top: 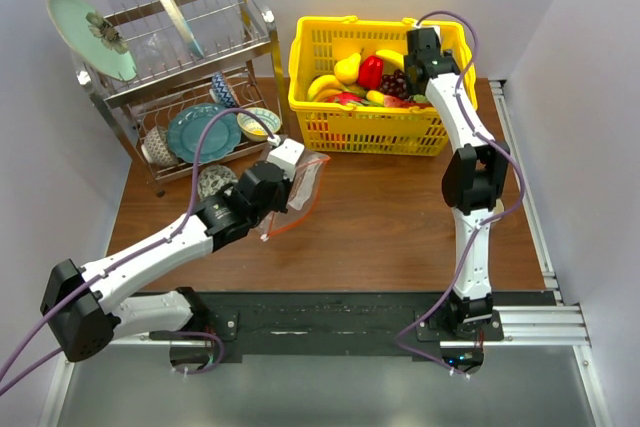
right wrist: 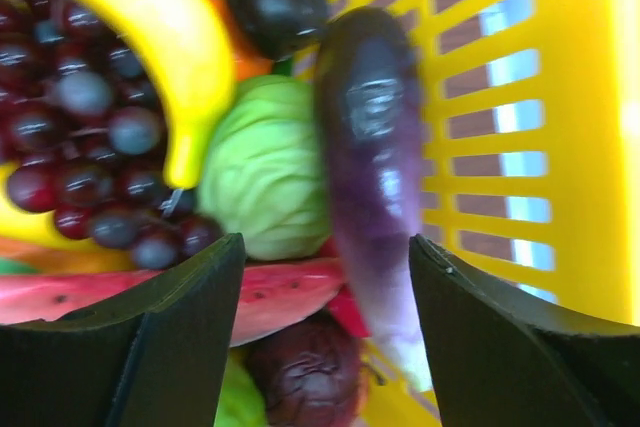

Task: Place the food in the zip-top bag and seal the zipper
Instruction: Pick up the fake vegetable from the bin.

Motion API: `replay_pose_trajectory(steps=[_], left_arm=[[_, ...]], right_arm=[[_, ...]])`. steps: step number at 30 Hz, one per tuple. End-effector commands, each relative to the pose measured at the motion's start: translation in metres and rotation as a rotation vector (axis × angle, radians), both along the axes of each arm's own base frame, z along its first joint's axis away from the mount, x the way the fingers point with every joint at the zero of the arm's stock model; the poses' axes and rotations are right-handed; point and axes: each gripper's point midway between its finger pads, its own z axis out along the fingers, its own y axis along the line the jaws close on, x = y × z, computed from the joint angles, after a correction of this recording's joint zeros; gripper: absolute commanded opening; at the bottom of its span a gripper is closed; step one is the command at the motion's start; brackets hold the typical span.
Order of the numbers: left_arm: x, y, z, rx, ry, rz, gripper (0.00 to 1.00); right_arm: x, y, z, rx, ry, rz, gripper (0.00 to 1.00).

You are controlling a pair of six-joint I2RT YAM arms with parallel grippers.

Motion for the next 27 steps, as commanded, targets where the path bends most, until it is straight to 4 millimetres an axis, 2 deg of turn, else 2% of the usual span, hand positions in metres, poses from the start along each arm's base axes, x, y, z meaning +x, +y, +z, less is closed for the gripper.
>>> replay_pose_trajectory(steps=[1, 5, 10, 13, 14, 16, 17, 19, 21, 22, 24, 25, 27], left_arm=[[0.006, -0.005, 0.017, -0.059, -0.051, 0.006, 0.0], [0.007, -0.005, 0.013, -0.048, -0.036, 0.01, 0.0], [0.006, -0.006, 0.012, -0.05, -0.029, 0.005, 0.0], [0.006, -0.007, 0.013, -0.053, -0.033, 0.001, 0.0], [0.006, -0.007, 0.014, -0.054, -0.035, 0.001, 0.0], [0.006, -0.007, 0.016, -0.062, -0.04, 0.001, 0.0], [0.006, -0.008, 0.017, -0.065, -0.04, 0.001, 0.0], [0.007, -0.009, 0.019, -0.074, -0.042, 0.002, 0.0], [0.006, -0.01, 0.02, -0.082, -0.037, 0.006, 0.0], [0.006, -0.01, 0.021, -0.086, -0.037, 0.007, 0.01], [0.007, -0.009, 0.023, -0.089, -0.036, 0.012, 0.02], [0.006, -0.009, 0.023, -0.089, -0.033, 0.015, 0.02], [0.006, -0.007, 0.024, -0.091, -0.032, 0.023, 0.03]], right_arm=[[0.008, -0.02, 0.013, -0.109, -0.039, -0.053, 0.71], [0.01, -0.019, -0.005, -0.105, -0.009, -0.058, 0.67], [0.006, -0.032, -0.01, -0.191, 0.011, -0.107, 0.66], [0.003, -0.035, -0.011, -0.206, 0.022, -0.123, 0.51], [0.004, -0.03, -0.011, -0.176, 0.021, -0.102, 0.41], [0.001, -0.022, 0.001, -0.108, -0.017, -0.083, 0.33], [0.001, -0.018, 0.006, -0.079, -0.032, -0.069, 0.26], [-0.002, -0.003, 0.028, 0.035, -0.093, -0.026, 0.22], [-0.003, 0.015, 0.045, 0.128, -0.127, 0.04, 0.19], [-0.007, 0.022, 0.064, 0.178, -0.166, 0.06, 0.19], [-0.01, 0.038, 0.082, 0.263, -0.199, 0.114, 0.18], [-0.016, 0.042, 0.101, 0.293, -0.234, 0.134, 0.18], [-0.021, 0.051, 0.119, 0.343, -0.271, 0.166, 0.17]])
